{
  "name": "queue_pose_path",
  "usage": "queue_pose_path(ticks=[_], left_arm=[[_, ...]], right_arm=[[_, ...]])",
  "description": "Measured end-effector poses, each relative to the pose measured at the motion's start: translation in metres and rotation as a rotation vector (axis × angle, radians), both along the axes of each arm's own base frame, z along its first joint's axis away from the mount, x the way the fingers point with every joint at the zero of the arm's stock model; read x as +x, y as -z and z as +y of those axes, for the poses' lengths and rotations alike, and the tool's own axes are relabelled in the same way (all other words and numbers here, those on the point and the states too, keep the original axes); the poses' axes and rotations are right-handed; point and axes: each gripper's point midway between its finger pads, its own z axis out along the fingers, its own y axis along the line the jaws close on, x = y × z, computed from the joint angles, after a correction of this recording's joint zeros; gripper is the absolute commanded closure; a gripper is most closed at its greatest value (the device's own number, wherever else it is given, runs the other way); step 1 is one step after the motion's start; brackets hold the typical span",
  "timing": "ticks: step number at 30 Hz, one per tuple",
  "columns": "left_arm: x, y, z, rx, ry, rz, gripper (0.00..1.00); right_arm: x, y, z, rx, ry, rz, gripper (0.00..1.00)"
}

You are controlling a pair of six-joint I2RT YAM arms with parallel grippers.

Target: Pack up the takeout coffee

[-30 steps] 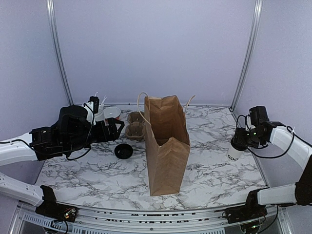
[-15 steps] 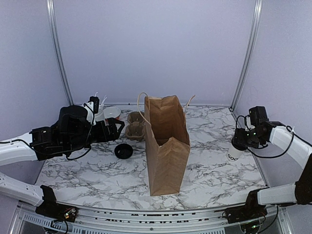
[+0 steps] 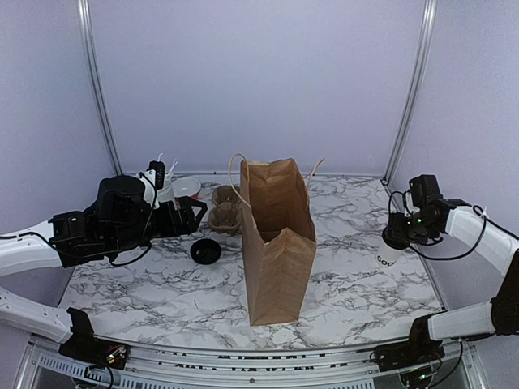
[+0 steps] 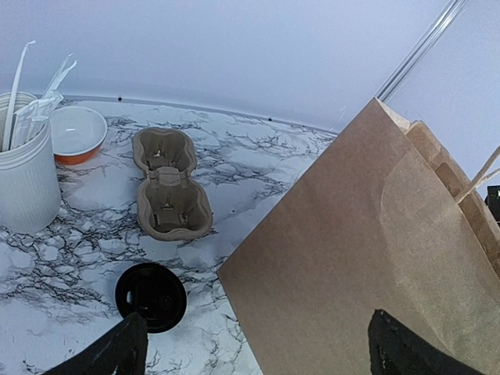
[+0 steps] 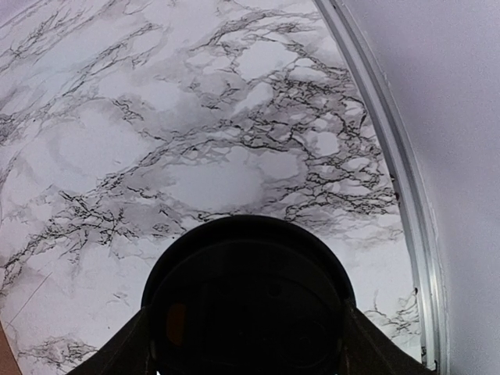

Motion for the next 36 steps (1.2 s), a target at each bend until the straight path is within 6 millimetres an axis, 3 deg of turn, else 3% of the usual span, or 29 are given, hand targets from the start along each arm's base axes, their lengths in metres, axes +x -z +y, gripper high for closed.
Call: queue_pose_path(ticks=[10, 16, 21, 32, 36], left_arm=[[-0.002, 0.001, 0.000, -0.007, 0.008, 0.005, 0.01], [-0.002, 0.001, -0.001, -0.010, 0.009, 0.007, 0.01], [-0.002, 0.002, -0.001, -0.008, 0.012, 0.010, 0.01], [0.000, 0.015, -0.007, 0.009, 0.021, 0.045, 0.01], [0.000, 0.019, -0.009, 0.009, 0.025, 0.057, 0.01]], right_arm=[[0.000, -0.007, 0.005, 0.016, -0.017, 0.004, 0.36], [0.011, -0.039, 0.013, 0.037, -0.043, -0.068, 0.36], [0.021, -0.084, 0.026, 0.052, -0.093, -0.160, 0.37], [0.036, -0.230, 0.063, 0.124, -0.243, -0.465, 0.37], [0.035, -0.270, 0.078, 0.176, -0.312, -0.549, 0.37]])
